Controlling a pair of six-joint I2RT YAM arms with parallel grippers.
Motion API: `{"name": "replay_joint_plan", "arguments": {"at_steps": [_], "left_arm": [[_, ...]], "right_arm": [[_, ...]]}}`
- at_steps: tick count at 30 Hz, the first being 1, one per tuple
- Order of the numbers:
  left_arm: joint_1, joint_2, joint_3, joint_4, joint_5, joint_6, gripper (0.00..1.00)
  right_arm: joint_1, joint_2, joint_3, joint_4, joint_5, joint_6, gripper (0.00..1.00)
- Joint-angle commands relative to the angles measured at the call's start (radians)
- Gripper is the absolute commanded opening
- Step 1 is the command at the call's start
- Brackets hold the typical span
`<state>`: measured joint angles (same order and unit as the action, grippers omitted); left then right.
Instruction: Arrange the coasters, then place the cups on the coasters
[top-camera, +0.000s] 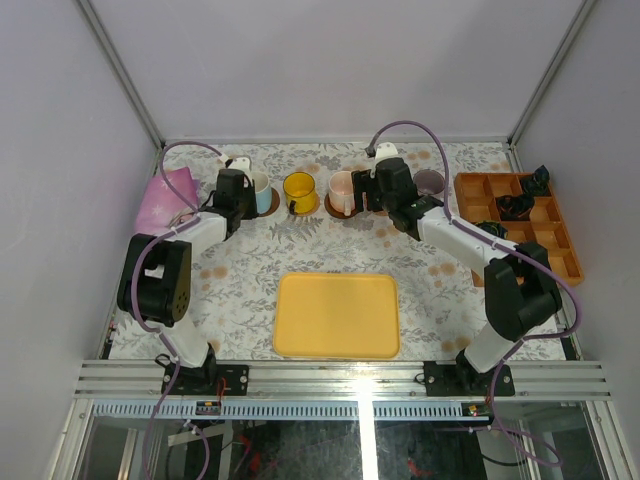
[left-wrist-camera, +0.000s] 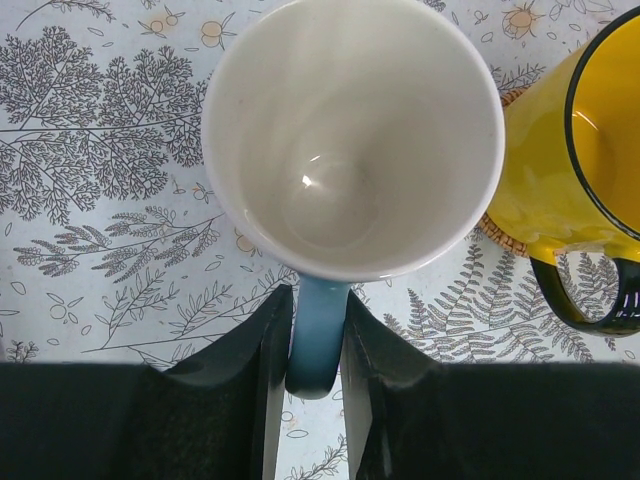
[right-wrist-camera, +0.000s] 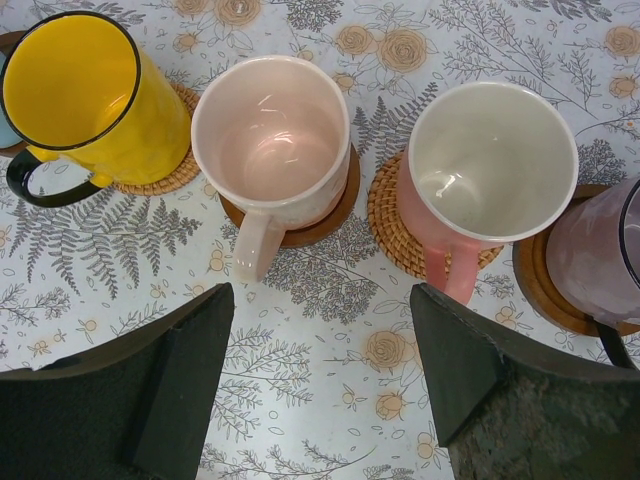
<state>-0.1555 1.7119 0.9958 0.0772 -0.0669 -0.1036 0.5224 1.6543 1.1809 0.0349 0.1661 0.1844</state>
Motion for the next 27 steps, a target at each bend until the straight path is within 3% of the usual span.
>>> {"name": "replay_joint_plan", "arguments": {"at_steps": [1,27], "left_arm": [[0.005,0.012,0.0,0.078,-0.01,0.008,0.23],[0.001,0.108,0.068,0.1,-0.018,0.052,0.24]], "right_arm": [[-0.005,0.003,0.057,0.025,-0.007,0.016,0.79],[-0.004,0.062,0.09,0.016,-0.011,0.039,0.79]]}}
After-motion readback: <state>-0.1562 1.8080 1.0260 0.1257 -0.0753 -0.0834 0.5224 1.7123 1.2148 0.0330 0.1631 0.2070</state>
